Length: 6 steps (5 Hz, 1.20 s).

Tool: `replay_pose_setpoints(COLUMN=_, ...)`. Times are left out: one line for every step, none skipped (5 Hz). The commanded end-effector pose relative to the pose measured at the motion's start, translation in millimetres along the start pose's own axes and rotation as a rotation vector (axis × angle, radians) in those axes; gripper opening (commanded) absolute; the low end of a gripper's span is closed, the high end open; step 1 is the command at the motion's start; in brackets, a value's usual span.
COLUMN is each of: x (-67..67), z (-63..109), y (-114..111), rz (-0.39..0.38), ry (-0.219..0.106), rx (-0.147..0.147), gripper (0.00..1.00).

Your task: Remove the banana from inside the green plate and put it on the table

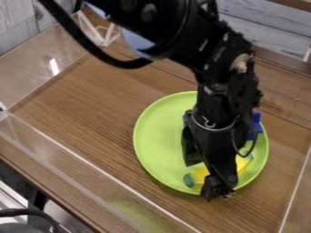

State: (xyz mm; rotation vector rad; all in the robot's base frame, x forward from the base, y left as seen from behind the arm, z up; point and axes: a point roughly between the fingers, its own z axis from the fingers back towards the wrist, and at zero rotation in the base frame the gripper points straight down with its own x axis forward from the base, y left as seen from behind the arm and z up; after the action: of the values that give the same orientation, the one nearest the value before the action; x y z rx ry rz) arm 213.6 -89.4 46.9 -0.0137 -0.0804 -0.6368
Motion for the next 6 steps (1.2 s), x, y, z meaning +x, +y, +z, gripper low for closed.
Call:
replay_pose_setpoints(x=3.9, z=2.4, y=3.4, rz=0.009, ry=-0.031, rx=0.005, gripper=1.00)
replay_pose_setpoints(x=4.4, z=1.2, y=4.1, rz=0.010, ry=-0.035, rx=0.004, gripper=1.00)
replay_pose_setpoints(x=4.7, z=0.5, y=4.8, rz=0.013, ry=-0.038, rx=0.002, gripper=1.00)
replay_pose_setpoints(x=4.9, z=0.6, y=5.6, rz=0.017, ry=-0.039, rx=0.001, gripper=1.00)
replay_pose_setpoints(x=5.0, z=0.7, y=6.3, rz=0.020, ry=-0.041, rx=0.000, gripper=1.00)
replay_pose_setpoints(x=5.2, z=0.6, y=6.9, rz=0.022, ry=-0.042, rx=-0.001, gripper=1.00)
